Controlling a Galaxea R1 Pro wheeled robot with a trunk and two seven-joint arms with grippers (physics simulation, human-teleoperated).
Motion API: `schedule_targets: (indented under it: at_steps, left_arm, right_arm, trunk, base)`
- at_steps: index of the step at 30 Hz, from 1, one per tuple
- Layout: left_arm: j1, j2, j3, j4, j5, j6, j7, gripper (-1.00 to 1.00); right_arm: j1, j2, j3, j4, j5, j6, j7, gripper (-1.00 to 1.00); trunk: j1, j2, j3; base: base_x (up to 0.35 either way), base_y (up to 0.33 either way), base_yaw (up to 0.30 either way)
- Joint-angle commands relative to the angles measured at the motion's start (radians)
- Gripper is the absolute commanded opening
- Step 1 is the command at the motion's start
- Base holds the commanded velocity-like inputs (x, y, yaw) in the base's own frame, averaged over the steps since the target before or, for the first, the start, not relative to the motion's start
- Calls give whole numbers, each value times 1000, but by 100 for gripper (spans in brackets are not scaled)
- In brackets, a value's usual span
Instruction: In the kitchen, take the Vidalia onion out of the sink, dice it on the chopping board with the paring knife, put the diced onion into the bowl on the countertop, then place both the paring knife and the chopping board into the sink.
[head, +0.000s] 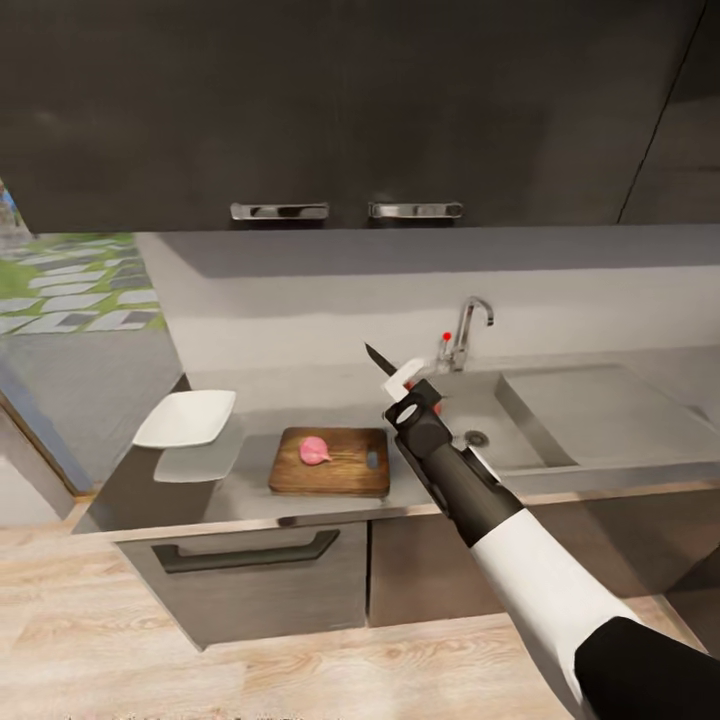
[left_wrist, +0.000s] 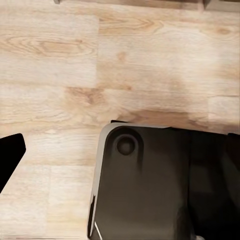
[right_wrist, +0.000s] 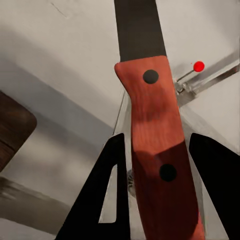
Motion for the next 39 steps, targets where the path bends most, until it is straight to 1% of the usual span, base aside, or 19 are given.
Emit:
schedule_targets:
  at_steps: [1,2,4,6,9,10,12,14,16,18,21,25,27,29,34,37,38,39]
  left_arm:
    - [0,0,2,-1,11,1,-10,100]
    - [0,0,2,-1,11,1,-10,100]
    - [0,0,2,-1,10,1,-10,100]
    - [0,0,2,-1,11,1,-10,100]
    - [0,0,2,-1,10,1,-10,100]
    - [0,0,2,-1,10,1,-10,100]
    - [0,0,2,-1,10,1,-10,100]
    - [0,0,2,-1,10,1,-10,100]
    - [0,0,2,-1,10,1,-10,100]
    - [0,0,2,-1,9,1,-10,100]
    - [0,-1,2,-1,9,1,-10,100]
    - [0,-2,2,-1,9,1,-10,100]
    - [0,-2,2,-1,9,1,-10,100]
    - [0,-2,2,-1,9,1,-10,100]
    - [0,-1,2,-1,9,1,-10,100]
    - [0,-2,2,-1,9,1,-10,100]
    - [0,-2,2,-1,9,1,-10,100]
    - [0,-2,2,-1,9,1,-10,100]
  right_arm:
    - [-1,1,10,2,6,3,0,-100]
    - [-1,2,25,3,6,1,-8,-100]
    - [-1,10,74,5,7,0,-50,-100]
    - [-1,24,134,10,6,-1,-139,-100]
    - [-1,44,235,37,3,-1,-314,-100]
    - [-1,47,264,44,2,-2,-361,-100]
    - [-1,47,298,57,0,-2,-413,-100]
    - [-1,47,312,81,-1,-2,-433,-100]
    - [5,47,317,106,-2,-13,-443,-100]
    - [14,47,321,144,-2,-43,-447,-100]
    - [28,47,323,187,-2,-66,-450,-100]
    - [48,47,328,241,-2,-73,-451,-100]
    - [55,47,340,269,-1,-74,-452,-100]
    - [58,47,368,278,-1,-75,-453,-100]
    - [60,47,418,282,-1,-74,-455,-100]
    - [69,47,473,282,-1,-74,-463,-100]
    - [75,47,510,281,-1,-74,-492,-100]
    - [78,47,523,279,-1,-74,-512,-100]
  trunk:
    - [1,-2,-2]
    - [1,-2,-3]
    - [1,-2,-3]
    - [1,-2,-3]
    - [1,-2,-3]
    - [1,-2,-3]
    - [1,-2,-3]
    - [1,-2,-3]
    - [1,-2,-3]
    - [1,-2,-3]
    - [1,-2,-3]
    - [1,-2,-3]
    - [1,-2,-3]
    - [1,-2,-3]
    - [1,-2,-3]
    - [1,-2,-3]
    - [1,-2,-3]
    - [1,-2,-3]
  base:
    - [0,0,152]
    - [0,0,97]
    - [0,0,51]
    - [0,0,21]
    - [0,0,7]
    - [0,0,3]
    - [0,0,1]
    - [0,0,0]
    - [0,0,0]
    - [0,0,0]
    - [0,0,0]
    - [0,0,0]
    - [0,0,0]
    - [0,0,0]
    - [0,0,0]
    - [0,0,0]
    - [0,0,0]
    - [0,0,0]
